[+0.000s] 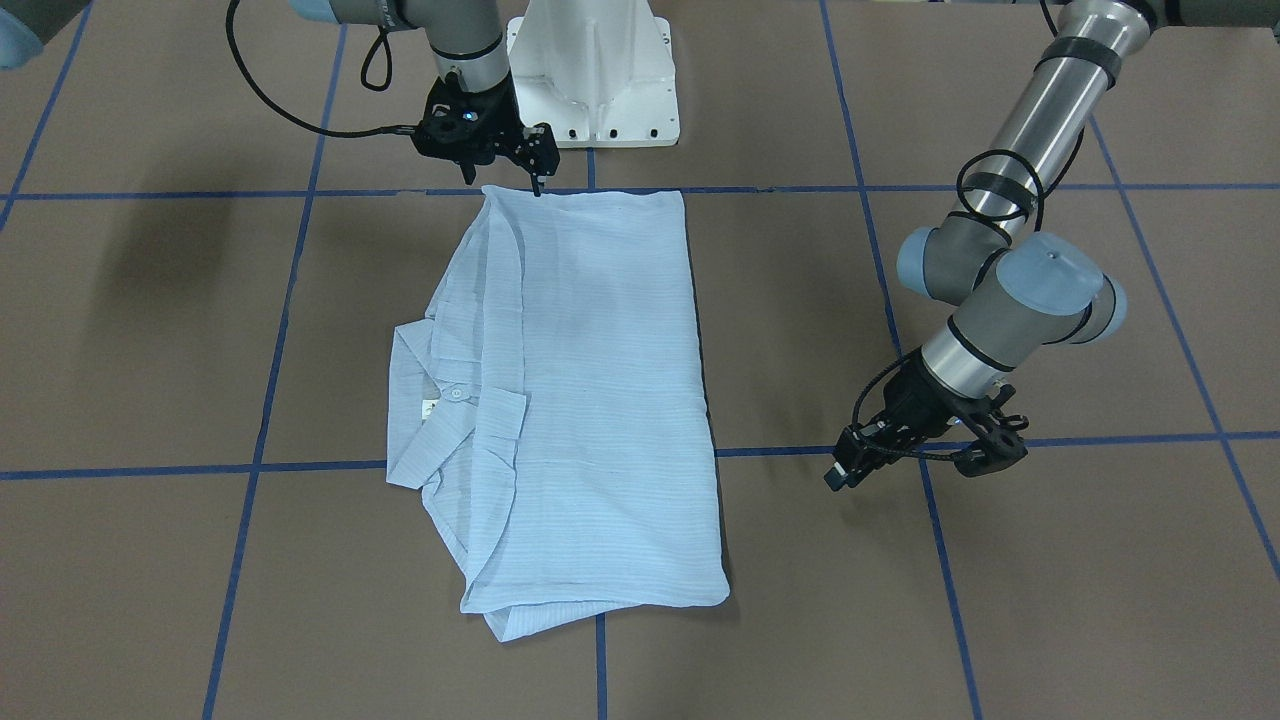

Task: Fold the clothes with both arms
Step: 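Release the shirt with both grippers and move the right gripper to the near edge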

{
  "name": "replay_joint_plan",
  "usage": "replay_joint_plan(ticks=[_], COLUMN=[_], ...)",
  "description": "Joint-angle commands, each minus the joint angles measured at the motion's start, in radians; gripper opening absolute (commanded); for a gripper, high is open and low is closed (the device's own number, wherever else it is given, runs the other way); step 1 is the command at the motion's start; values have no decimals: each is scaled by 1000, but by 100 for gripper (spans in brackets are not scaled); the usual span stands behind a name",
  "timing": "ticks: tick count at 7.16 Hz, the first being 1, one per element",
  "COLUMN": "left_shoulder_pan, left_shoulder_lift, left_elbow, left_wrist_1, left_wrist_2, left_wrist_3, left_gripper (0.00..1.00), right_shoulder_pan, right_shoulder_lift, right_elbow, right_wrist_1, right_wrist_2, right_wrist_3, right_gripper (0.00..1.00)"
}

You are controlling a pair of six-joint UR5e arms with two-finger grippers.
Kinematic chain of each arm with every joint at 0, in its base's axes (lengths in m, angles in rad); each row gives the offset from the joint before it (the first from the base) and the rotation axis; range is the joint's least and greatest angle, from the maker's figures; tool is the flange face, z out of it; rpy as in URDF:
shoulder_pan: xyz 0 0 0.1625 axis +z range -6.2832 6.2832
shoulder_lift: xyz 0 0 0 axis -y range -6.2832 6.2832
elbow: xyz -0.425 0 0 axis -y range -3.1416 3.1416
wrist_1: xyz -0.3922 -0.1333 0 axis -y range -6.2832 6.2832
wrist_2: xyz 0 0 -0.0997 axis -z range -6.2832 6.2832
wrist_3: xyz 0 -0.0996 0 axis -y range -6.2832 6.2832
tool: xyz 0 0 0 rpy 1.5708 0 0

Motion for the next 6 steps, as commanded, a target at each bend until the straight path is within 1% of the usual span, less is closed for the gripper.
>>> replay_joint_plan(ticks=[1,3,6], left_shoulder_pan=[2,3,3], left_shoulder_lift=[13,13,16], left_elbow=[-4,-2,-2], left_wrist_1=[-3,-7,-12], left_wrist_2=[2,3,3], left_wrist_3=[0,0,0], left_gripper=[38,39,39], right_shoulder_pan=[-8,-6,-2], right_shoulder_lift=[27,27,12], right_elbow=[-53,-82,-84], right_wrist_1=[-33,-34,-88], right_wrist_2=[-44,-36,-26], right_wrist_3=[-325,-411,-439], right_gripper=[100,100,100])
